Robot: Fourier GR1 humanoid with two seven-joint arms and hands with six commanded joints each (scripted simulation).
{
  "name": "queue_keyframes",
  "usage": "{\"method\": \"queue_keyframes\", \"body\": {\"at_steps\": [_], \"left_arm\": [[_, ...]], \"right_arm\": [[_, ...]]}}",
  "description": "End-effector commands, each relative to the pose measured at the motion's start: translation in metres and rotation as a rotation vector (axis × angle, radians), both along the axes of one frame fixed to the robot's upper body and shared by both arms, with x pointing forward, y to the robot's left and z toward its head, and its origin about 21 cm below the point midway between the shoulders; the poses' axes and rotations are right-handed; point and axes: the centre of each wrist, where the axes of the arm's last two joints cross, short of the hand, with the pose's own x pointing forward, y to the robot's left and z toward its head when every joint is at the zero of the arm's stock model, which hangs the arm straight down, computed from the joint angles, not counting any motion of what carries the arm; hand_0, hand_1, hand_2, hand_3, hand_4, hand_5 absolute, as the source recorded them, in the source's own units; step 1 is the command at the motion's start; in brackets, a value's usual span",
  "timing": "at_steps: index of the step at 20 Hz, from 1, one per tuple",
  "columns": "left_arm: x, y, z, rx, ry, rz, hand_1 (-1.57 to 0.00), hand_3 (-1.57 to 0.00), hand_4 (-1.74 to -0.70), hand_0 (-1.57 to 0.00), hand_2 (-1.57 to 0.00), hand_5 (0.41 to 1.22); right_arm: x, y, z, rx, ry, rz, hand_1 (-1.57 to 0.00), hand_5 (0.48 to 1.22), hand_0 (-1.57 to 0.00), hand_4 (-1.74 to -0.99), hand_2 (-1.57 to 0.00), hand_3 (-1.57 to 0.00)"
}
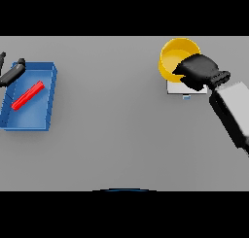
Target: Pick up the red beaker and tilt it to pour out 1 green nut into yellow bowl. Pick up the yellow bowl and place it on the metallic measuring scale.
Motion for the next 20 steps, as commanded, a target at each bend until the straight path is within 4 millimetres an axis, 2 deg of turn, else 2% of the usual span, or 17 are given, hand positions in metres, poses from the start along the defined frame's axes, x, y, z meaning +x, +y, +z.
{"method": "queue_keyframes", "body": {"at_steps": [1, 6, 11, 13, 15, 17, 18, 19, 20], "left_arm": [[0.000, -0.003, 0.001, 0.003, 0.006, -0.002, 0.00, 0.00, -0.73, 0.00, 0.00, 0.734], [0.000, 0.001, 0.002, 0.003, 0.004, 0.002, 0.00, 0.00, -0.72, 0.00, 0.00, 0.714], [-0.001, -0.002, -0.001, 0.007, 0.008, 0.005, 0.00, 0.00, -0.73, 0.00, 0.00, 0.710], [-0.003, -0.003, -0.003, -0.008, 0.011, 0.003, 0.00, 0.00, -0.73, 0.00, 0.00, 0.713], [-0.004, -0.001, -0.002, 0.004, 0.009, -0.001, 0.00, 0.00, -0.73, 0.00, 0.00, 0.712], [0.000, -0.003, 0.002, -0.001, 0.016, 0.000, 0.00, 0.00, -0.73, 0.00, 0.00, 0.715], [-0.001, -0.004, 0.002, -0.006, 0.009, -0.002, 0.00, 0.00, -0.73, 0.00, 0.00, 0.717], [0.001, -0.006, 0.003, -0.006, 0.009, -0.003, 0.00, 0.00, -0.73, 0.00, 0.00, 0.720], [0.003, -0.006, 0.005, -0.010, 0.009, -0.003, 0.00, 0.00, -0.73, 0.00, 0.00, 0.723]], "right_arm": [[0.001, -0.004, -0.004, 0.000, 0.011, -0.014, -1.57, 1.221, -1.57, -1.741, -1.54, -1.15], [0.012, -0.025, -0.021, 0.016, 0.034, -0.090, -1.57, 1.221, -1.57, -1.741, -1.46, -1.27], [0.020, -0.032, -0.033, 0.047, 0.087, -0.137, -1.57, 1.221, -1.56, -1.741, -1.41, -1.37], [0.021, -0.031, -0.036, 0.063, 0.111, -0.150, -1.57, 1.221, -1.53, -1.741, -1.38, -1.44], [0.020, -0.033, -0.042, 0.058, 0.128, -0.149, -1.57, 1.221, -1.42, -1.741, -1.36, -1.49], [0.022, -0.032, -0.042, 0.051, 0.134, -0.154, -1.57, 1.221, -1.40, -1.741, -1.39, -1.36], [0.021, -0.033, -0.042, 0.061, 0.142, -0.158, -1.46, 1.221, -1.33, -1.741, -1.42, -1.20], [0.021, -0.035, -0.041, 0.071, 0.152, -0.154, -1.32, 1.221, -1.13, -1.701, -1.33, -1.06], [0.021, -0.038, -0.041, 0.077, 0.149, -0.160, -1.15, 1.143, -0.90, -1.660, -1.19, -0.94]]}}
